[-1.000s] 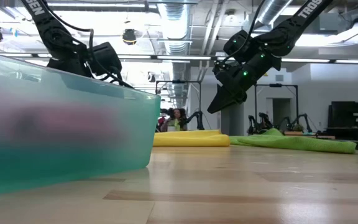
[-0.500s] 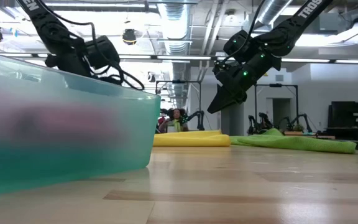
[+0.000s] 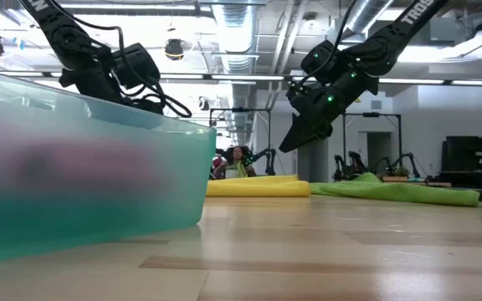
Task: Fold microfiber towels
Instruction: Fold the yellow microfiber towel
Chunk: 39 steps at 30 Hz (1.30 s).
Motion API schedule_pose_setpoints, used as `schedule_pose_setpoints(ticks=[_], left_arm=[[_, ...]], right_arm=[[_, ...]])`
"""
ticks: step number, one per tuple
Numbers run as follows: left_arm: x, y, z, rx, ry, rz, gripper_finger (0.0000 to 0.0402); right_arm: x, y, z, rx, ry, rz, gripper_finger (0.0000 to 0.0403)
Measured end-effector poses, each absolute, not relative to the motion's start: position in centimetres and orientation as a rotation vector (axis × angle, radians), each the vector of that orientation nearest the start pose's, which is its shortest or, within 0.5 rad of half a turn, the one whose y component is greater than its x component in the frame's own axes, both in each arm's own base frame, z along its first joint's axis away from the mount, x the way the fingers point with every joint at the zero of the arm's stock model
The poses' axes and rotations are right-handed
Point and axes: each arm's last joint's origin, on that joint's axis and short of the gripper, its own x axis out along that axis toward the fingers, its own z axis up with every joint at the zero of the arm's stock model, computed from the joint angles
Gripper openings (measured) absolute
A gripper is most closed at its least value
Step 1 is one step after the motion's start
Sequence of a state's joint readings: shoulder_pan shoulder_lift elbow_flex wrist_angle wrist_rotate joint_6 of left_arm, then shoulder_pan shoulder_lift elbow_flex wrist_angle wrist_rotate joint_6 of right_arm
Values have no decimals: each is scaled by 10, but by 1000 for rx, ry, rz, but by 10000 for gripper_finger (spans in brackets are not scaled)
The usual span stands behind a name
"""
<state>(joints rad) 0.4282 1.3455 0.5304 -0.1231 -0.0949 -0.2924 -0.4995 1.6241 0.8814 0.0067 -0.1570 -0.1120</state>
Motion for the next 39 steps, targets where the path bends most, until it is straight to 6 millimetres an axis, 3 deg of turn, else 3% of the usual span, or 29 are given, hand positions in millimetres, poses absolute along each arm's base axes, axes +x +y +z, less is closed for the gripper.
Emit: schedule_pose_setpoints(ticks=[7,12,17,22,33,39], left_arm=[[211,101,136,-401,889,631,229],[219,103,120,-426,915,594,225],[219,104,119,-427,913,636,212],[217,104,124,-423,890,649,172],[218,104,127,-455,872,623,11],[228,106,142,-472,839,610,3]], right_arm=[[289,-152,181,132,716,-287,121],[289,-152,181,145,714,-292,121],[289,-152,181,148,715,-293,121],[289,-152,181,149,716,-292,121],[289,-152,181,158,715,-296,121],[289,-152,181,158,715,-296,121]])
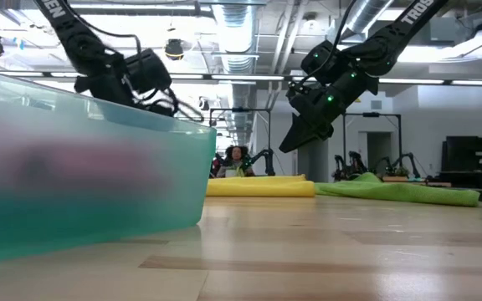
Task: Fold microfiber towels
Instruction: Fold the yellow microfiber towel
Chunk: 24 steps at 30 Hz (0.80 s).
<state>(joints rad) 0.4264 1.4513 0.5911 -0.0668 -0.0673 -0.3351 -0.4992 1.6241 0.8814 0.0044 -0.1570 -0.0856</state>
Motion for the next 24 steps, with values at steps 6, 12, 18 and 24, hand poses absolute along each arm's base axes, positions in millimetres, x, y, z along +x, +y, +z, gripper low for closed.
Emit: schedule_pose_setpoints(ticks=[6,12,18,24], left_arm=[[239,109,165,-382,833,650,2],[238,119,172,-317,846,717,1],[230,122,161,-327,894,744,0],[228,125,160,-268,863,868,2]], right_arm=[[289,-152,181,158,715,-296,121],[288,-152,180,162,728,-294,121],[287,-151,179,170,743,-293,121],[287,-151,179,175,740,-292,121]])
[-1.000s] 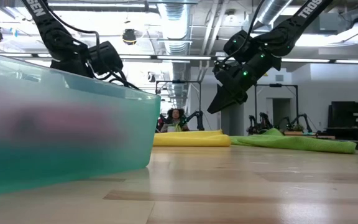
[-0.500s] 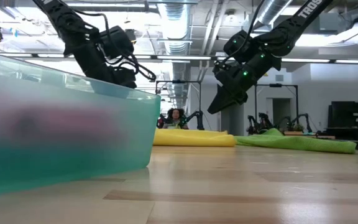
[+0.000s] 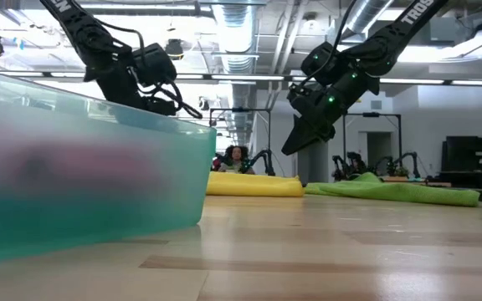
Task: Fold microfiber towels
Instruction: Fold the yellow microfiber towel
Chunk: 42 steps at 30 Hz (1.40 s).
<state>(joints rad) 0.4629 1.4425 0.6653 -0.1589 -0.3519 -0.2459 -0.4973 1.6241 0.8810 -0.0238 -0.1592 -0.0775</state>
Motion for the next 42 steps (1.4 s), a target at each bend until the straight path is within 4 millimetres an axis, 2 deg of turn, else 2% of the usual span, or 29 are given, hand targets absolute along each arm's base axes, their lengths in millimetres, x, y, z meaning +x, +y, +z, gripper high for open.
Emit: schedule_pose_setpoints(ticks=[6,18,21,24,27,30,35,39,42], left_arm=[[231,125,162,-265,826,817,30],[227,133,165,-302,802,846,148],[227,137,176,-312,779,858,161],[228,140,196,-289,712,854,165],[230,140,211,-329,626,763,160],[233,137,211,-378,619,613,138],[236,136,190,-392,692,609,71],[246,144,167,-383,708,612,21],[251,150,150,-378,737,614,4]], right_arm=[[290,-147,180,171,727,-282,121],[300,-133,183,158,689,-243,121],[301,-134,181,159,687,-245,121],[302,-138,168,198,719,-262,121],[307,-142,151,251,744,-283,121],[308,-145,134,295,779,-301,121],[308,-148,120,367,812,-331,120],[309,-148,113,402,830,-344,120],[308,-147,112,422,839,-348,120]])
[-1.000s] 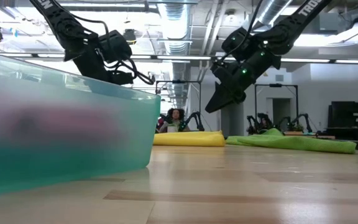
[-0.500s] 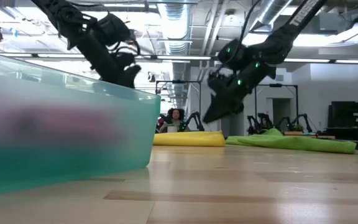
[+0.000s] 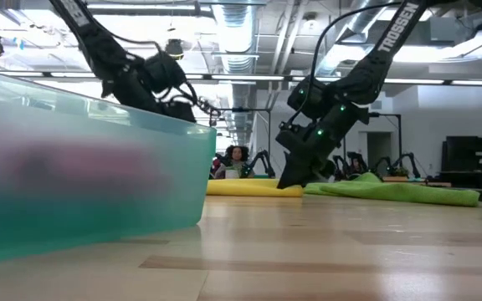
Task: Fold microfiber towels
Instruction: Fold the yellow microfiber towel
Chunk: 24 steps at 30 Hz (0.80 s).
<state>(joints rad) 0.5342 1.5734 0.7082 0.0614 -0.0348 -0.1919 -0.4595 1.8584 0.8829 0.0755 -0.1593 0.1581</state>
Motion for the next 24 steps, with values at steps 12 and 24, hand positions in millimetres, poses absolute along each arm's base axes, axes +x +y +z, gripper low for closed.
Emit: schedule_pose_setpoints(ticks=[12,24], left_arm=[[257,156,107,-432,856,638,9],[274,115,104,-489,902,529,0]], right_arm=[[308,-142,111,448,871,-349,120],[307,-119,107,504,995,-326,120]])
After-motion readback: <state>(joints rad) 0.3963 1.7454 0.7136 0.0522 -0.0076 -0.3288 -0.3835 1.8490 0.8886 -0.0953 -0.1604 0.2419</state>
